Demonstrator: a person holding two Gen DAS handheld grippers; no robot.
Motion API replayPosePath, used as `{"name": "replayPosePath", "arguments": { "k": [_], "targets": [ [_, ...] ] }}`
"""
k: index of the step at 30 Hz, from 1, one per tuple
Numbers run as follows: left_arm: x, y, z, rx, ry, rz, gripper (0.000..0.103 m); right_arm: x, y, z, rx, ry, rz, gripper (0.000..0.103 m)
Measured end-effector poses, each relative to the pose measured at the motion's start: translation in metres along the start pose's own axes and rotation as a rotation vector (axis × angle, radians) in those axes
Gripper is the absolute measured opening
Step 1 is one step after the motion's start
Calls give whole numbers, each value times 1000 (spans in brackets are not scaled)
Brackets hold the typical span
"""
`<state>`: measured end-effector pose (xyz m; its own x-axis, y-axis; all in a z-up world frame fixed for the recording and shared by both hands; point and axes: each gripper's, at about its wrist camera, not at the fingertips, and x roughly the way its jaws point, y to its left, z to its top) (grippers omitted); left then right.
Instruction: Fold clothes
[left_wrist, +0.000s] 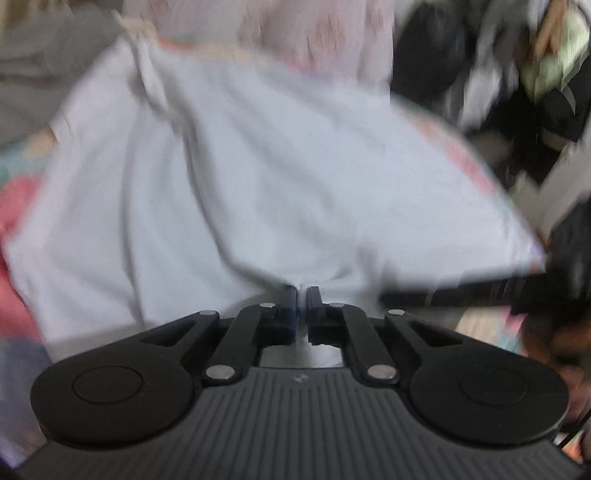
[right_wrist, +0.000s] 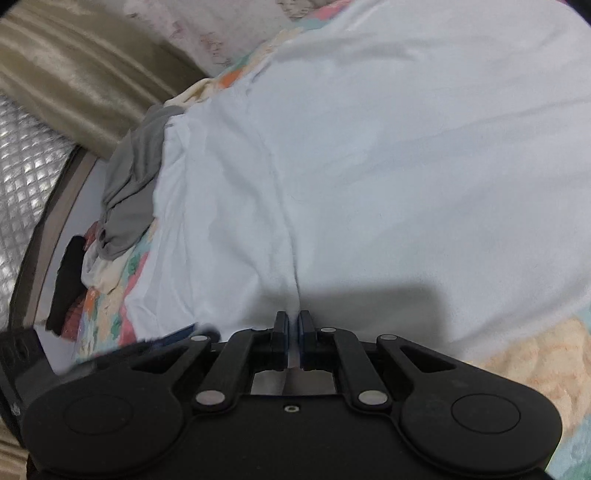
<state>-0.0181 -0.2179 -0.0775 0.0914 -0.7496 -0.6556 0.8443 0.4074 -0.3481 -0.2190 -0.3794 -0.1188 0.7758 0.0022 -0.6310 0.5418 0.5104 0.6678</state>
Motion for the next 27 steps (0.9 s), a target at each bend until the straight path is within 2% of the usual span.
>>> {"name": "replayPosePath", "arguments": {
  "k": [2, 3, 5, 6, 8, 9, 10, 11, 13, 16, 19, 20, 21, 22, 23, 25, 27],
  "targets": [
    [-45, -12, 16, 73, -138, 60, 4, -6, 13, 4, -27, -8, 99, 8],
    [-68, -17, 18, 95, -193, 62, 4, -8, 19, 3, -43, -4, 139, 8],
    [-87, -19, 13, 53, -176, 53, 5, -12, 30, 1, -77, 14, 209, 8],
    [-74, -12, 3, 0, -99, 80, 6, -14, 36, 0, -95, 22, 244, 8],
    [-45, 4, -19, -107, 64, 138, 10, -7, 37, -7, -141, 47, 139, 8],
    [-21, 18, -33, -162, 186, 178, 10, -2, 33, -11, -147, 61, 83, 8],
    [-6, 29, -43, -206, 255, 185, 10, 3, 29, -15, -152, 76, 28, 8],
    [-4, 36, -47, -237, 249, 162, 11, 8, 25, -19, -158, 90, -28, 8],
    [-12, 36, -39, -245, 243, 161, 11, 14, 21, -27, -151, 82, -58, 9],
    [-25, 25, -29, -162, 200, 234, 11, 10, 28, -31, -191, 72, -81, 11],
    [-27, 22, -31, -107, 209, 302, 11, 0, 46, -35, -344, 66, -197, 12],
    [-27, 27, -33, -129, 231, 296, 11, 1, 50, -36, -378, 70, -250, 18],
    [-28, 32, -30, -156, 243, 283, 12, 1, 52, -38, -409, 81, -319, 32],
    [-29, 35, -30, -177, 246, 270, 13, 0, 54, -41, -441, 94, -395, 33],
    [-31, 36, -28, -186, 236, 261, 13, -4, 55, -44, -461, 95, -424, 33],
    [-34, 39, -24, -202, 217, 243, 20, -15, 56, -50, -487, 85, -429, 35],
    [-41, 39, -26, -197, 181, 227, 38, -30, 46, -52, -446, 75, -389, 45]
  ]
}}
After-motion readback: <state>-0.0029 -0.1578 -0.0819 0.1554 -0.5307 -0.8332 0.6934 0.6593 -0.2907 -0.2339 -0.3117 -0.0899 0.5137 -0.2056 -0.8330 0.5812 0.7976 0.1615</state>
